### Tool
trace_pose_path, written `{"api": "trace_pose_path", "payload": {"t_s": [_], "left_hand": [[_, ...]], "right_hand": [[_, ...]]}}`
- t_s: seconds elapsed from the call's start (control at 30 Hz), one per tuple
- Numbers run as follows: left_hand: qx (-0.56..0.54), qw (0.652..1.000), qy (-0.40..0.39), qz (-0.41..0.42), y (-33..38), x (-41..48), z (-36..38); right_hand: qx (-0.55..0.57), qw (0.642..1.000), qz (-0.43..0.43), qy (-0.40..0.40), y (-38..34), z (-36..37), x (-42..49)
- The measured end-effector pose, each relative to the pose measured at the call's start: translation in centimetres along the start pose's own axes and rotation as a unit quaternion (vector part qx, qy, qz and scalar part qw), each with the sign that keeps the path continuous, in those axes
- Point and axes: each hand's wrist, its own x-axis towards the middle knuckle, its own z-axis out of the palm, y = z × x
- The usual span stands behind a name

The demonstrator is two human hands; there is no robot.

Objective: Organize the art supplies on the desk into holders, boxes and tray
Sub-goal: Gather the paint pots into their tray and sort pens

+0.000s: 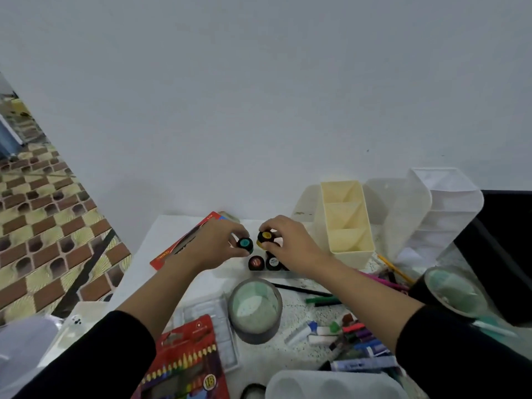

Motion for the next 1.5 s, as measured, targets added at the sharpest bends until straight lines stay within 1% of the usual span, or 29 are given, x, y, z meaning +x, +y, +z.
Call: {"api": "trace_pose_path", "payload": {"t_s": [0.17,0.37,0.53,0.6,0.7,0.77,0.83,0.97,1.03,1.1,1.23,1.3,1.4,1.5], "left_hand": [[-0.013,1.0,-0.024,0.008,-1.3,0.9,0.4],[-0.014,0.999,-0.022,0.025,-2.4,1.1,0.7],[0.014,0.999,-0.019,0.041,-2.6,1.1,0.6],[0.036,0.998,-0.002,0.054,-2.7,1.0,0.7],[0.084,0.994,0.021,0.066,-2.9,0.9,0.8],[0.067,0.996,0.012,0.053,-3.0,0.8,0.9],[0.061,0.997,0.011,0.041,-3.0,0.6,1.0],[0.098,0.992,-0.003,0.076,-2.8,0.4,1.0],[0.095,0.992,-0.013,0.085,-2.8,0.2,0.8],[0.087,0.993,-0.014,0.082,-2.7,0.1,0.7],[0.081,0.994,0.001,0.07,-2.3,0.0,0.8],[0.101,0.992,0.002,0.071,-2.2,-0.1,1.0],[0.101,0.993,0.008,0.063,-1.9,-0.4,1.3],[0.068,0.994,0.051,0.072,-0.3,-0.9,1.5]], "right_hand": [[-0.012,1.0,-0.007,0.0,0.6,0.8,1.0],[-0.045,0.998,-0.042,-0.011,1.2,1.8,1.7],[-0.042,0.998,-0.048,-0.017,1.4,2.3,1.9],[-0.054,0.997,-0.057,-0.024,1.6,2.5,1.7],[-0.089,0.994,-0.058,-0.032,1.5,2.5,1.8],[-0.107,0.993,-0.044,-0.034,1.2,2.3,1.9],[-0.136,0.989,-0.035,-0.055,0.9,2.0,2.1],[-0.202,0.974,-0.041,-0.095,0.5,1.7,2.0],[-0.24,0.964,-0.051,-0.104,0.5,1.8,2.0],[-0.253,0.961,-0.054,-0.102,0.6,1.9,1.9],[-0.235,0.965,-0.035,-0.108,0.6,1.9,1.9],[-0.195,0.974,-0.015,-0.11,0.4,1.5,1.7],[-0.11,0.992,0.013,-0.064,0.0,-0.4,0.7],[-0.051,0.999,0.018,0.005,-0.4,-3.3,-1.2]]}}
